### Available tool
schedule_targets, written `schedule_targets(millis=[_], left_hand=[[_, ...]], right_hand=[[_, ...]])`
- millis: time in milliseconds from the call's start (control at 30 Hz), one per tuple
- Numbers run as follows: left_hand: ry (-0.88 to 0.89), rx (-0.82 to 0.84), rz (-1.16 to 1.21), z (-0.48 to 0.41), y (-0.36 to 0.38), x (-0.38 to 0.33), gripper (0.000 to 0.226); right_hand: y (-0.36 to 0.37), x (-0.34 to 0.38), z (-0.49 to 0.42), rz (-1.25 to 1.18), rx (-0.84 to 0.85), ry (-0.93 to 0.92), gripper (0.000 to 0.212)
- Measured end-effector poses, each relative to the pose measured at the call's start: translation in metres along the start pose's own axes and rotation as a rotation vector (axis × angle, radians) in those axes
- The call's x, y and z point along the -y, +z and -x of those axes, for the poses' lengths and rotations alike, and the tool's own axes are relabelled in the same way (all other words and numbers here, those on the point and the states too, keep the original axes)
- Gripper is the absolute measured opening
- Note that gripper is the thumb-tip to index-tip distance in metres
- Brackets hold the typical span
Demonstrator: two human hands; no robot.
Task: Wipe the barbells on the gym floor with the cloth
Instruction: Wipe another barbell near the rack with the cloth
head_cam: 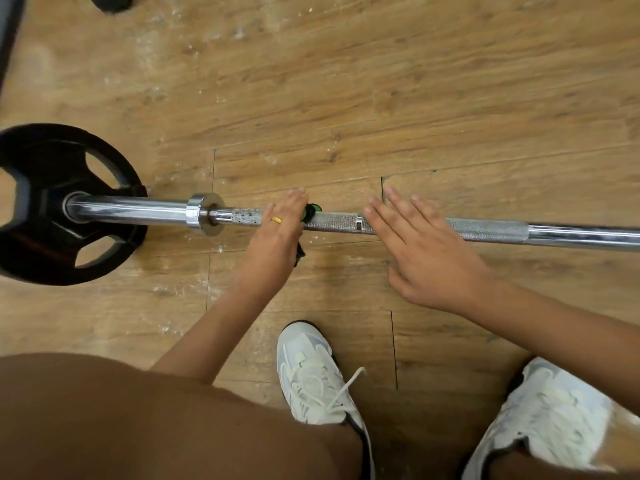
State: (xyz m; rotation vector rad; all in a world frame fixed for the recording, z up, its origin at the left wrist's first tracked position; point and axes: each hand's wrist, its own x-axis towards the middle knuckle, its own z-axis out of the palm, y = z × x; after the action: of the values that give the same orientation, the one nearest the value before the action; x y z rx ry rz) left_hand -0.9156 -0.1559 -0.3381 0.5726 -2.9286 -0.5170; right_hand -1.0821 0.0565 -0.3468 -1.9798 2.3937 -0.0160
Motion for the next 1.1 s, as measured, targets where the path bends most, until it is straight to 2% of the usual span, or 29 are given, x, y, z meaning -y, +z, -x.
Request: schedule_targets(millis=[67, 167, 200, 300, 400, 533, 667, 700, 800, 867, 967, 1100], left_hand=[[-0.072, -0.001, 0.008, 0.000, -0.005, 0.005, 0.048], [-0.300, -0.062, 0.036, -0.002, -0.010, 0.005, 0.042], [-0.323, -0.072, 0.023, -0.002, -0.010, 0.001, 0.040], [-0.226, -0.090, -0.019, 0.007, -0.004, -0.012, 0.041], [-0.114, -0.075, -0.024, 0.017, 0.010, -0.025, 0.055], [-0.081, -0.090, 0.000, 0.015, 0.015, -0.035, 0.060], [-0.001, -0.029, -0.076, 0.019, 0.011, -0.021, 0.062], [-0.015, -0.022, -0.078, 0.020, 0.008, -0.014, 0.061], [-0.228, -0.071, -0.034, 0.019, -0.004, -0.001, 0.047], [-0.299, -0.116, -0.043, 0.020, -0.006, 0.000, 0.043], [-0.188, -0.147, -0.092, 0.027, 0.009, -0.015, 0.053], [0.015, -0.096, -0.078, 0.025, 0.021, -0.028, 0.061]], right_hand=[[0.000, 0.002, 0.001, -0.006, -0.010, 0.010, 0.088], [-0.002, 0.006, 0.002, -0.013, -0.019, 0.010, 0.088], [-0.002, 0.007, 0.002, -0.018, -0.021, 0.011, 0.088], [-0.003, 0.009, 0.005, -0.021, -0.013, 0.014, 0.089], [-0.004, 0.013, 0.007, -0.035, -0.003, 0.031, 0.090], [-0.004, 0.020, 0.012, -0.069, -0.019, 0.047, 0.088], [-0.003, 0.022, 0.016, -0.080, -0.017, 0.037, 0.088], [-0.003, 0.022, 0.018, -0.076, -0.018, 0.033, 0.088], [-0.001, 0.024, 0.020, -0.061, -0.031, 0.022, 0.089], [0.000, 0.024, 0.021, -0.041, -0.033, 0.011, 0.089], [0.002, 0.024, 0.021, -0.015, -0.045, 0.005, 0.087], [0.005, 0.024, 0.020, 0.011, -0.037, 0.006, 0.084]])
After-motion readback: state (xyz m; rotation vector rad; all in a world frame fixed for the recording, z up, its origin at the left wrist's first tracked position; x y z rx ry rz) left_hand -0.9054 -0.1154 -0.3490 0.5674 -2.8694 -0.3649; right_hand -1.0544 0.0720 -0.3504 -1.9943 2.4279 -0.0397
